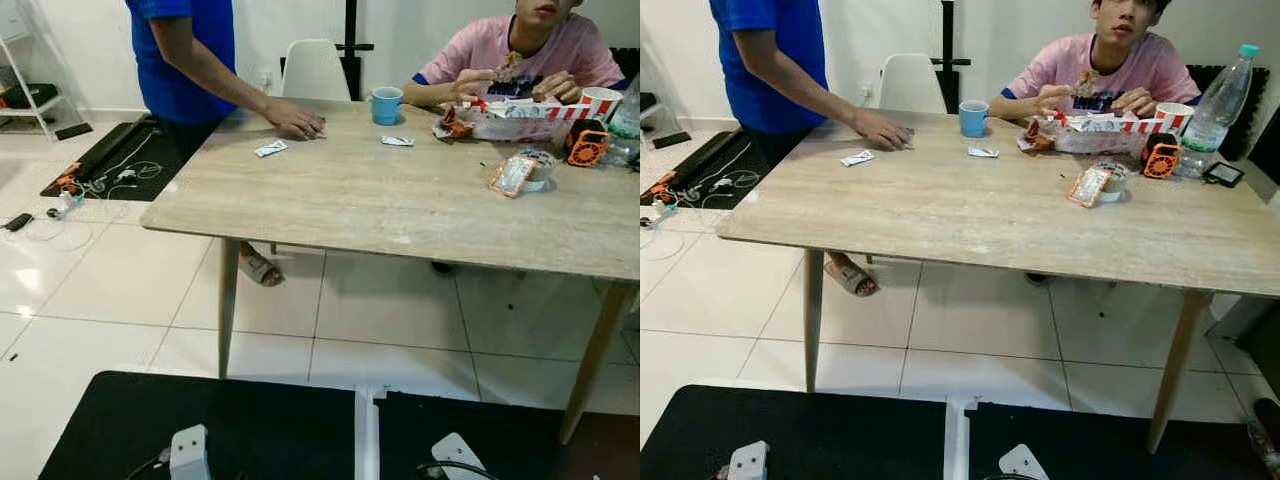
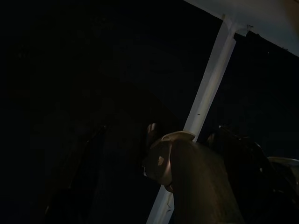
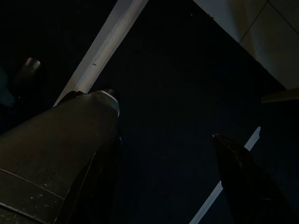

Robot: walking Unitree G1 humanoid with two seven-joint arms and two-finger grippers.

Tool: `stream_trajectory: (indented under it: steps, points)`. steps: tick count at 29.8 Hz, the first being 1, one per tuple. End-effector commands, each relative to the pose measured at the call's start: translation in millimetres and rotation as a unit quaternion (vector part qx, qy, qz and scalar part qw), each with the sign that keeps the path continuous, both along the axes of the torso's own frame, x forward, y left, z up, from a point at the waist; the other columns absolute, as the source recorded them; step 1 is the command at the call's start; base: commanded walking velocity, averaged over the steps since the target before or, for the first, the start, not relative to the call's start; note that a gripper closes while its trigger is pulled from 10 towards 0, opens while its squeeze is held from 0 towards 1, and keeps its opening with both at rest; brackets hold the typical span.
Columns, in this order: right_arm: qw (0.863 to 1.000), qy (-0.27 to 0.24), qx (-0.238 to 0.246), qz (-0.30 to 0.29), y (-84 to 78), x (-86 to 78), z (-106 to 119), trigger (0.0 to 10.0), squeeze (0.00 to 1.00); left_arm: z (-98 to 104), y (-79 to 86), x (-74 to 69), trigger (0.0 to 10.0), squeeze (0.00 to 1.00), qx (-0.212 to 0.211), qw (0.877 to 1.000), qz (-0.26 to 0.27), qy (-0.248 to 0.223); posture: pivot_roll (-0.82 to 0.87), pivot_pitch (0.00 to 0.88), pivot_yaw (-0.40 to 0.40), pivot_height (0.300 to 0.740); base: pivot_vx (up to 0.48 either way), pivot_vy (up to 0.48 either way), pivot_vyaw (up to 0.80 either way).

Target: Restocking fridge

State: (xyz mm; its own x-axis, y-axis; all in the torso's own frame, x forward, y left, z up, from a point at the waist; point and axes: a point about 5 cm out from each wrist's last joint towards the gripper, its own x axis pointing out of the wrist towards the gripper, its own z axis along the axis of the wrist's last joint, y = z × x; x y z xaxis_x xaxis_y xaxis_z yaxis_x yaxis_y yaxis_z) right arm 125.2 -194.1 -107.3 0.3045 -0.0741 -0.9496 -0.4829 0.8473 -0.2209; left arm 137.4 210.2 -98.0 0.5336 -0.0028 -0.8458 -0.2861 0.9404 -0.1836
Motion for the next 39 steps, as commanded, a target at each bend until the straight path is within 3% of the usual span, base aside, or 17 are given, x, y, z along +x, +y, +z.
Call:
stream_trajectory:
  steps: [1, 22, 39]
  points:
    - [0.999, 0.034, 0.009, 0.001, 4.9, -17.2, -5.6, 10.0, 0.0, 1.3, 0.5, 4.1, 10.0, 0.0, 0.001, 1.0, 0.004, -0.002, 0.03, 0.0, 0.009, 0.74, 0.0, 0.0, 0.0]
    - [1.0, 0.019, 0.014, 0.009, 8.4, 8.2, 1.4, 10.0, 0.0, -0.4, -3.7, 1.9, 10.0, 0.0, -0.002, 1.0, 0.003, 0.005, 0.04, 0.0, 0.007, 0.74, 0.0, 0.0, 0.0]
    - [1.0, -0.003, 0.011, 0.007, 5.2, 32.0, 10.4, 10.0, 0.0, 4.9, -8.6, 18.8, 10.0, 0.0, -0.008, 1.0, 0.009, -0.013, 0.03, 0.0, -0.005, 0.74, 0.0, 0.0, 0.0]
